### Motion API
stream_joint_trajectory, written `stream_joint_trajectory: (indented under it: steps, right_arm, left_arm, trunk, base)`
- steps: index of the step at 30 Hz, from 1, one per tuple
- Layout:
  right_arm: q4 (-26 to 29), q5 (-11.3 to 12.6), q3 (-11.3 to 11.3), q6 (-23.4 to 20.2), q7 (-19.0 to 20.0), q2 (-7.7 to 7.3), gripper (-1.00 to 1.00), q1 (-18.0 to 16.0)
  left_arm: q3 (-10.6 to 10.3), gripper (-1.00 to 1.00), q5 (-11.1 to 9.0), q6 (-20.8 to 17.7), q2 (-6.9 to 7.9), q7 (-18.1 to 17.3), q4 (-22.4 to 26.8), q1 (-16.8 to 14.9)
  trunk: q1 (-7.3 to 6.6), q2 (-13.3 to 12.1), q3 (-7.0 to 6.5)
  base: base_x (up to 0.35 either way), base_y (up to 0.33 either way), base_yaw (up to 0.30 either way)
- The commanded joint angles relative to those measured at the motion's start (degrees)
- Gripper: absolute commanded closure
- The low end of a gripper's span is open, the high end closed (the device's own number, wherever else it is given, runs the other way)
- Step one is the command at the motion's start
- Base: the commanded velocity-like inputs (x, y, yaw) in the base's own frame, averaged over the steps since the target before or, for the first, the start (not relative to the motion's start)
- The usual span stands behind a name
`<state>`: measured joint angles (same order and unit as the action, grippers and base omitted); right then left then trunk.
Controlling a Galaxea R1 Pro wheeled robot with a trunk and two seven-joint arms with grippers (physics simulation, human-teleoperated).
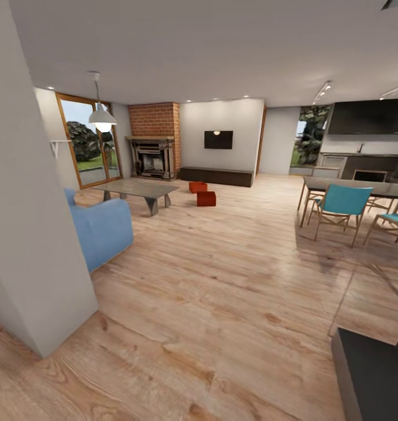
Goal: Move the two storage containers from the living room to the garage. In the garage, place one container on the floor and stack the other container on top of it (either order is fine).
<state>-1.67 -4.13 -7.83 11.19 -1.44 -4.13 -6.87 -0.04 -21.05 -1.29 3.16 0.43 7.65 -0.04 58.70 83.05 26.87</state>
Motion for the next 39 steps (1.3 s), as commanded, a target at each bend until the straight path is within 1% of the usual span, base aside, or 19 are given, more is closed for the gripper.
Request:
stream_joint_trajectory:
  steps: [1, 34, 39]
  right_arm:
    - [-0.2, -0.4, -0.2, 0.3, -0.2, 0.0, -1.0, -0.1]
    - [-0.2, -0.5, -0.2, 0.5, -0.2, -0.09, -1.0, -0.1]
    - [-0.2, -0.5, -0.3, 0.4, -0.1, -0.3, -1.0, -0.1]
  left_arm:
    - [0.0, -1.0, -0.3, -0.1, 0.0, 0.0, 0.1, 0.0]
    - [0.0, -1.0, -0.3, -0.2, 0.0, 0.0, 0.1, 0.0]
    - [0.0, -1.0, -0.3, -0.1, 0.0, 0.0, 0.1, 0.0]
  trunk:
    - [0.03, 0.0, 0.06]
    - [0.03, 0.0, 0.06]
    - [0.03, 0.0, 0.06]
  base:
    - [0.324, 0.0, 0.0]
    - [0.324, 0.0, 0.0]
    - [0.324, 0.0, 0.0]
